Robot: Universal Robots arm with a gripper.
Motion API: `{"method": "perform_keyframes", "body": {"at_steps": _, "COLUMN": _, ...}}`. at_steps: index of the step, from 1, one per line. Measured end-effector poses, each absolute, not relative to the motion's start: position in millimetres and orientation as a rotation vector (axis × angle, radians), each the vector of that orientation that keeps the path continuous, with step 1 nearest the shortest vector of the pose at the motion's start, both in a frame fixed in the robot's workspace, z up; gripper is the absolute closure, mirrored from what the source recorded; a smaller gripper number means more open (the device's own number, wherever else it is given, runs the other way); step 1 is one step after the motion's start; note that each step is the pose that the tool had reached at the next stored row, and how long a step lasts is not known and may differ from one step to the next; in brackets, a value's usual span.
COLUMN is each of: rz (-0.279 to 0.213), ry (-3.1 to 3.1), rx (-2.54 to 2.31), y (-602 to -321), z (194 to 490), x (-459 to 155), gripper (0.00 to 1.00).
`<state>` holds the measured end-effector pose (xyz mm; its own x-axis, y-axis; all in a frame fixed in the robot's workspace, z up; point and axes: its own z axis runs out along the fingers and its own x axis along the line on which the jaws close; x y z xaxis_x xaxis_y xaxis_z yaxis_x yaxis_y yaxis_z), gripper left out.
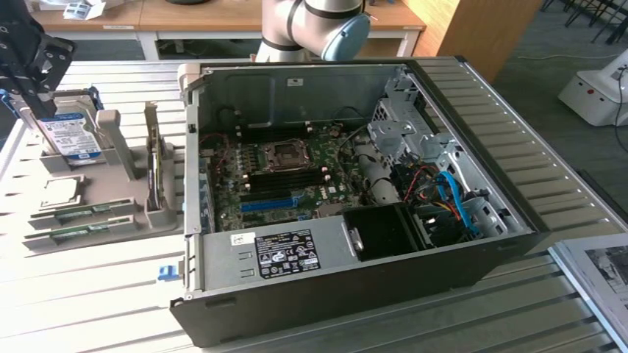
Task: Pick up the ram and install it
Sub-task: 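Reach for the ram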
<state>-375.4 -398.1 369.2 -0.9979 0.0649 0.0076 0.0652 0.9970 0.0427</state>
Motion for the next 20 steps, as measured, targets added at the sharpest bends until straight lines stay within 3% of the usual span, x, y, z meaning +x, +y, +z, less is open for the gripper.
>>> {"method": "perform_keyframes", "body": {"at_steps": 20, "rz": -0.067, "ry": -3.133, "rx": -0.102, "y": -405.9, "z": 369.3, "x": -377.1, "gripper": 0.90}}
